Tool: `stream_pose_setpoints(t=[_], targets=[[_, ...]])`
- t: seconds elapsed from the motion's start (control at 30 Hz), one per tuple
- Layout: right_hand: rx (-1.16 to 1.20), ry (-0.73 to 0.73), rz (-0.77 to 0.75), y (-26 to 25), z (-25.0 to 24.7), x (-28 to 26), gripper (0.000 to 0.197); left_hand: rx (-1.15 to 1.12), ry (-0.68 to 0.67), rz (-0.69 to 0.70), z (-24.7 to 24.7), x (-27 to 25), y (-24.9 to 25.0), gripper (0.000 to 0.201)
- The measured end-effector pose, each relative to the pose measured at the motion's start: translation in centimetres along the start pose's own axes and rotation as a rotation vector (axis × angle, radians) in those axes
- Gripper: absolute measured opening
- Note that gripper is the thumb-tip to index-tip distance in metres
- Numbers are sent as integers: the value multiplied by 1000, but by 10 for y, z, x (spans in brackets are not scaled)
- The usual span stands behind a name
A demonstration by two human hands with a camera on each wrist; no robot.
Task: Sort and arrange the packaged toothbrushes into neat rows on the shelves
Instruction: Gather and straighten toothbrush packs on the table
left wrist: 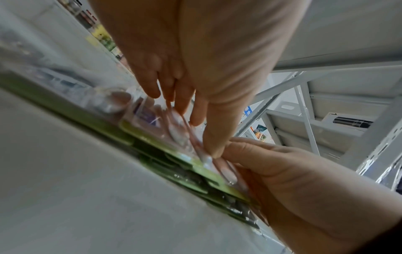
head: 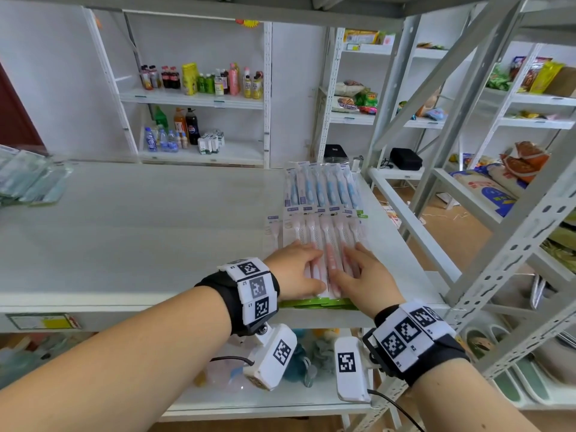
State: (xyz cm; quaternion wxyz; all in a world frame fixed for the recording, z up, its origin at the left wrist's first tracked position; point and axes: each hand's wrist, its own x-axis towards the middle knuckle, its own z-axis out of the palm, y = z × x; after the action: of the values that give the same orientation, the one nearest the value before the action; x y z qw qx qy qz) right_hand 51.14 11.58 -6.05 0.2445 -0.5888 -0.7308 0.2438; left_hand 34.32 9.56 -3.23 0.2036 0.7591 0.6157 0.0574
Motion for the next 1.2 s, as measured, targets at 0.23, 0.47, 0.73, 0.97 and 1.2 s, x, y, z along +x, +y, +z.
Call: stream_pose_setpoints(t=[0.23,0.47,0.73,0.97,1.2], targets=[[21,14,5,-1,-3,-1,63,-120,116,-27,0,-2,0,69],[25,-16,75,1,-10,1,67,-444,283,-203,1,-8,-20,30],[24,-10,87,0,-12,0,69,-532,224,-116,3,-10,-15,16],[42,9,91,2,-16,-3,64,-516,201,-144,3,-7,-7,15],[71,3,109,9,-23,0,65,-502,187,-159,5,-1,3,26]])
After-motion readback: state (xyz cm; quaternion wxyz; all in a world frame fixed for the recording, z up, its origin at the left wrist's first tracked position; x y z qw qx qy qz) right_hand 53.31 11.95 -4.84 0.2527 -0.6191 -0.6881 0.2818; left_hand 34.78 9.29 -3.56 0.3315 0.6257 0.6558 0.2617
